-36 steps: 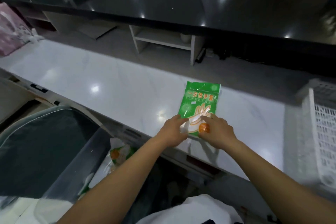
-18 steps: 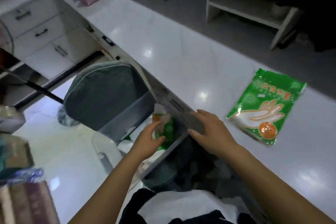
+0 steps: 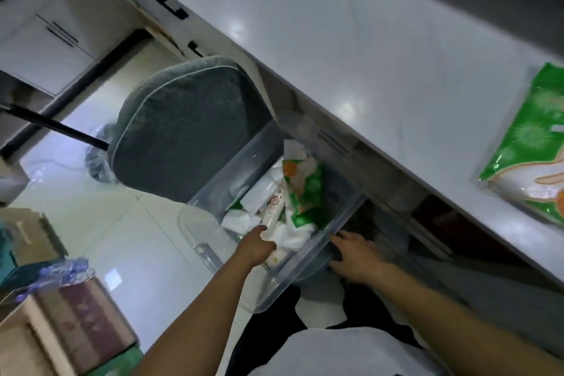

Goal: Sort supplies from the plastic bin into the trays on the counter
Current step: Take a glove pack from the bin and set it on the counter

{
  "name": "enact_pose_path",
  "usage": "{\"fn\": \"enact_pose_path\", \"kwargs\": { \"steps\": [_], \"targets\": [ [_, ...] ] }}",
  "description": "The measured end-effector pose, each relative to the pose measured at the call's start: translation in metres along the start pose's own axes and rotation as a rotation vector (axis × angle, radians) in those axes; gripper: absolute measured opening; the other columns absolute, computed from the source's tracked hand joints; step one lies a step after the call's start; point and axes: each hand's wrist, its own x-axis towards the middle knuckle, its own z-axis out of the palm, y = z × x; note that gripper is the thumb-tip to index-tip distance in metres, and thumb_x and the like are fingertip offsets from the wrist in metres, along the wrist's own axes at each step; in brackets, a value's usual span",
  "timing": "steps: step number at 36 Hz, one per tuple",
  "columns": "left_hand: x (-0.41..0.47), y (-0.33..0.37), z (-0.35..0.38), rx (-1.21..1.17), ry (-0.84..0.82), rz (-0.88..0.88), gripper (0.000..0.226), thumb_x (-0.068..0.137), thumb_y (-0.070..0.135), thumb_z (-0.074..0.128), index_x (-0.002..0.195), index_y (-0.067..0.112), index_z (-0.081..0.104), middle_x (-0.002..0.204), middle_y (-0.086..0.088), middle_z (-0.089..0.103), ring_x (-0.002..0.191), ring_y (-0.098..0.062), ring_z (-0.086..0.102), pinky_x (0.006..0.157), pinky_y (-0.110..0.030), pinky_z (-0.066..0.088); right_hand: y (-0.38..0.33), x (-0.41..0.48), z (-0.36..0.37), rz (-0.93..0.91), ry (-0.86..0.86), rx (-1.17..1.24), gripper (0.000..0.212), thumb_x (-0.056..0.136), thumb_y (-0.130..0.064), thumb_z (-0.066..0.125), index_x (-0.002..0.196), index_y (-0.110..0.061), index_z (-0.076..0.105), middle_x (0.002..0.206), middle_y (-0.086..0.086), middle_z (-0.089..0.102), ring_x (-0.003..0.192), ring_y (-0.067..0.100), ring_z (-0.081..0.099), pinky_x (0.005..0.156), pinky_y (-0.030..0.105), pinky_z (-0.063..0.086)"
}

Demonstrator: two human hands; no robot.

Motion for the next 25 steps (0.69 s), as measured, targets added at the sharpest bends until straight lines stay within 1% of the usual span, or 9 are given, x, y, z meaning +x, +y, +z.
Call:
{"fn": "enact_pose_path", "kwargs": {
  "steps": [4,7,10,13,14,17,19,22,25],
  "targets": [
    [0.052,0.023,-0.017,0.224,-0.02,0.121,0.071,0.088,0.028,0.065,0.152,0.018,0.035,0.153,-0.012,0.042,0.134,-0.03,0.045,0.109,-0.035,0.038,-0.013,-0.001,0.014,0.078,0.05,0.095,0.065,0.091,-0.042,0.054,0.15,-0.03,0.032,0.15,0.006,0.039,0.134,0.03,0.039,0.107,0.042,0.039],
    [0.091,0.051,-0.023,0.412,-0.006,0.254,0.069,0.088,0.034,0.063,0.15,0.019,0.036,0.148,-0.013,0.046,0.13,-0.036,0.048,0.106,-0.043,0.042,-0.021,-0.004,0.022,0.172,0.095,0.253,0.061,0.091,-0.038,0.059,0.147,-0.023,0.04,0.145,0.012,0.047,0.133,0.029,0.043,0.106,0.033,0.039],
    [0.127,0.083,-0.024,0.633,0.034,0.409,0.06,0.089,0.033,0.057,0.145,0.017,0.04,0.139,-0.017,0.051,0.121,-0.041,0.053,0.098,-0.046,0.046,-0.029,-0.009,0.03,0.26,0.156,0.411,0.057,0.092,-0.031,0.061,0.145,-0.019,0.044,0.145,0.015,0.047,0.13,0.029,0.046,0.105,0.034,0.041],
    [0.163,0.113,-0.019,0.819,0.072,0.516,0.054,0.089,0.035,0.059,0.137,0.014,0.047,0.136,-0.018,0.053,0.123,-0.041,0.051,0.1,-0.048,0.045,-0.041,-0.015,0.043,0.34,0.249,0.513,0.059,0.092,-0.028,0.062,0.147,-0.02,0.042,0.148,0.014,0.045,0.131,0.028,0.046,0.106,0.031,0.039],
    [0.175,0.121,-0.017,0.869,0.059,0.525,0.061,0.087,0.036,0.062,0.141,0.015,0.043,0.142,-0.017,0.048,0.129,-0.04,0.047,0.105,-0.049,0.042,-0.045,-0.018,0.049,0.361,0.271,0.542,0.06,0.092,-0.028,0.062,0.147,-0.019,0.041,0.148,0.012,0.045,0.131,0.026,0.046,0.106,0.029,0.039],
    [0.204,0.138,-0.009,1.023,-0.015,0.519,0.09,0.086,0.039,0.066,0.157,0.019,0.013,0.158,-0.016,0.023,0.144,-0.039,0.025,0.116,-0.054,0.025,-0.057,-0.027,0.068,0.402,0.315,0.624,0.06,0.094,-0.031,0.061,0.148,-0.019,0.039,0.153,0.007,0.041,0.134,0.021,0.043,0.11,0.03,0.036],
    [0.222,0.142,-0.004,1.096,-0.022,0.507,0.086,0.092,0.034,0.058,0.158,0.02,0.005,0.16,-0.016,0.02,0.145,-0.039,0.023,0.117,-0.054,0.022,-0.064,-0.034,0.082,0.429,0.336,0.656,0.059,0.094,-0.032,0.06,0.148,-0.02,0.04,0.155,0.006,0.037,0.14,0.02,0.036,0.114,0.033,0.032],
    [0.236,0.146,0.0,1.076,0.006,0.488,0.07,0.095,0.026,0.05,0.156,0.019,0.016,0.155,-0.016,0.03,0.14,-0.039,0.03,0.113,-0.054,0.025,-0.073,-0.043,0.102,0.481,0.346,0.715,0.057,0.094,-0.035,0.059,0.147,-0.026,0.04,0.155,0.002,0.036,0.141,0.017,0.034,0.115,0.034,0.03],
    [0.243,0.151,-0.001,1.066,0.03,0.515,0.058,0.095,0.02,0.054,0.149,0.012,0.034,0.149,-0.019,0.04,0.136,-0.038,0.04,0.108,-0.047,0.036,-0.079,-0.049,0.115,0.523,0.349,0.74,0.056,0.094,-0.038,0.058,0.147,-0.031,0.039,0.155,-0.001,0.035,0.138,0.018,0.037,0.114,0.032,0.03]
  ]
}}
